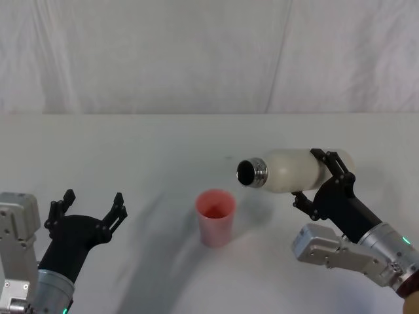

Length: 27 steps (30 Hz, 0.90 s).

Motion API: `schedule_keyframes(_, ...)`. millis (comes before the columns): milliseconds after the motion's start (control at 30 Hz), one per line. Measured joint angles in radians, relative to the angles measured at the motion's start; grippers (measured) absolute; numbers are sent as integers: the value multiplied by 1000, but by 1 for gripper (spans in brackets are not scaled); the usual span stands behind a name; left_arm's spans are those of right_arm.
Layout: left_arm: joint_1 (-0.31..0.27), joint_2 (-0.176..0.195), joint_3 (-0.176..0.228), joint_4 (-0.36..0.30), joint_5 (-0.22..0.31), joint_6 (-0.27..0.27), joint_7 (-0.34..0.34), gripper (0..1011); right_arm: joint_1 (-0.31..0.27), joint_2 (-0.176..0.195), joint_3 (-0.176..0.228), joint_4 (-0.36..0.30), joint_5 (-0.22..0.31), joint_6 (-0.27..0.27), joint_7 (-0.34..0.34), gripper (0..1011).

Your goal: Grasp the thermos with one hand and pour water into the cup lid.

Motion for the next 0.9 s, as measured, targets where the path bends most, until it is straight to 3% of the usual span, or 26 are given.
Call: schedule_keyframes(900, 0, 0, 0, 0, 0, 0, 0, 1001, 95, 2, -77, 85, -97, 14, -58, 953)
